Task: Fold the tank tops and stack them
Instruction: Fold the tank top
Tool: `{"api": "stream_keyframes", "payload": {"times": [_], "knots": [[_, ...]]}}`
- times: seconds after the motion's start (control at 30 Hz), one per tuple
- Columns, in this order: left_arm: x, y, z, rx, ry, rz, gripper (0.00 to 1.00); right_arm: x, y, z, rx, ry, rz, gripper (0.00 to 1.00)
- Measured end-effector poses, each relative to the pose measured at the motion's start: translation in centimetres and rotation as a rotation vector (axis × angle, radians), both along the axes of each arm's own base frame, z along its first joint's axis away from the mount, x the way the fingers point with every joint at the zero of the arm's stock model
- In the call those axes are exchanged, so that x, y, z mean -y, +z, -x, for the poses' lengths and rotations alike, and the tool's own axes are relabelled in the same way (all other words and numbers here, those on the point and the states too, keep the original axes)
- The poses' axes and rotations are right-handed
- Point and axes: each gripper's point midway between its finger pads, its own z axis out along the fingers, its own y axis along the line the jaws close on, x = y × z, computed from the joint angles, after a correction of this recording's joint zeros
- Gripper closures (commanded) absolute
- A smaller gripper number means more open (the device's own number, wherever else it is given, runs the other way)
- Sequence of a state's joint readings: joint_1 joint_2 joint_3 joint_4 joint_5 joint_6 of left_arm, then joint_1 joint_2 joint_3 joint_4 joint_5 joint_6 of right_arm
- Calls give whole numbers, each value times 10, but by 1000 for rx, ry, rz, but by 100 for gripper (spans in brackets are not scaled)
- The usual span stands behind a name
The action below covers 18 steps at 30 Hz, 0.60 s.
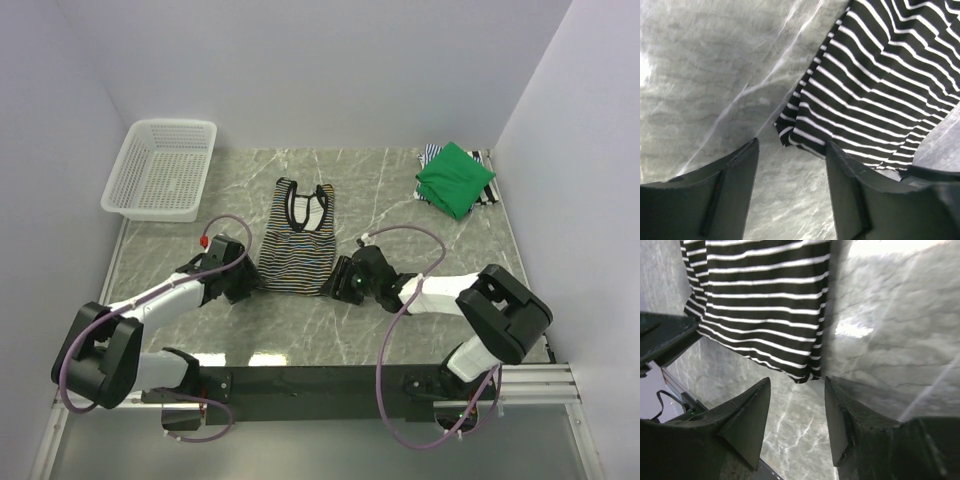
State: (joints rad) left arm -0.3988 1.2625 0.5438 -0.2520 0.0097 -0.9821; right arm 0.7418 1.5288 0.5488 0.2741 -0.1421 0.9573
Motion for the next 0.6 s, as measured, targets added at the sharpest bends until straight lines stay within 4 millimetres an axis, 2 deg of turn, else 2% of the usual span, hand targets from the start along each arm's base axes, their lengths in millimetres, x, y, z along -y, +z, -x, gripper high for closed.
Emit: {"api": "stream_keyframes", "payload": {"times": [0.2,0.33,0.4,0.43,0.47,0.5,0.57,0.6], "knots": [[4,-2,-11,23,13,17,49,-12,-2,6,-16,-2,-25,51],[5,-4,-16,40,20,29,57,-11,-4,4,-22,-27,-25,58],[5,-5,-17,46,22,33,66,-10,-6,3,-23,-38,-20,71],[5,-6,-17,45,23,32,70,-9,-8,2,-25,-47,-13,85],[5,-7,-18,47,23,33,81,-8,-10,2,-23,-49,-3,91],[5,-8,-17,47,22,33,86,-6,-13,1,-25,-55,8,97],[5,-10,-16,48,10,31,99,-6,-14,0,-22,-59,17,100],[6,-9,-16,50,6,33,99,-5,-14,-1,-18,-61,27,100]]}}
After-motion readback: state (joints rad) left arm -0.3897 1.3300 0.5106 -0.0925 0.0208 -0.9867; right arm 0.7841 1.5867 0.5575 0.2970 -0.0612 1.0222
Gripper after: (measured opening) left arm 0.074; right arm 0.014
